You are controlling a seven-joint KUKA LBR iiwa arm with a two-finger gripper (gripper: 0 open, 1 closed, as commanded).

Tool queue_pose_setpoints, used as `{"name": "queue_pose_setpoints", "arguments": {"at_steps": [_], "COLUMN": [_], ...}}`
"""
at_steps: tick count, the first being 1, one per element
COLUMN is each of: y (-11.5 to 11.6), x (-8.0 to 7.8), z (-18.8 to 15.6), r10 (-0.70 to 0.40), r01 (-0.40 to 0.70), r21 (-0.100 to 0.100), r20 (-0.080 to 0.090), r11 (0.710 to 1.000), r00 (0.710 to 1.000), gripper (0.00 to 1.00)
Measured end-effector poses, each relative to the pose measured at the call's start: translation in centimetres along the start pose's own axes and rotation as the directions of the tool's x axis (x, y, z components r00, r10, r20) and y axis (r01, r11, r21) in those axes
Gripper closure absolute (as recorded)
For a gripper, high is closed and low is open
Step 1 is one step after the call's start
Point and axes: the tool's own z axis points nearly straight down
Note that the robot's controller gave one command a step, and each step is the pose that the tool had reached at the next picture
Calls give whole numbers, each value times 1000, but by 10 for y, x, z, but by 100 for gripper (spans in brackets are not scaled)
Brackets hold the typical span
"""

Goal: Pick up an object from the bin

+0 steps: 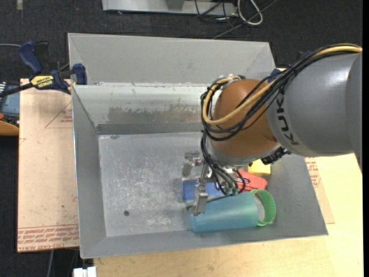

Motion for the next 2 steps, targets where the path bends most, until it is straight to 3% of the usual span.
{"name": "queue_pose_setpoints", "arguments": {"at_steps": [1, 2], "y": [0, -78], "x": [-2, -48], "z": [-5, 77], "r10": [3, -255], "r01": [-3, 255], "r21": [-1, 4], "r20": [8, 36], "r11": [1000, 967], "r00": [1000, 966], "gripper": [0, 0]}}
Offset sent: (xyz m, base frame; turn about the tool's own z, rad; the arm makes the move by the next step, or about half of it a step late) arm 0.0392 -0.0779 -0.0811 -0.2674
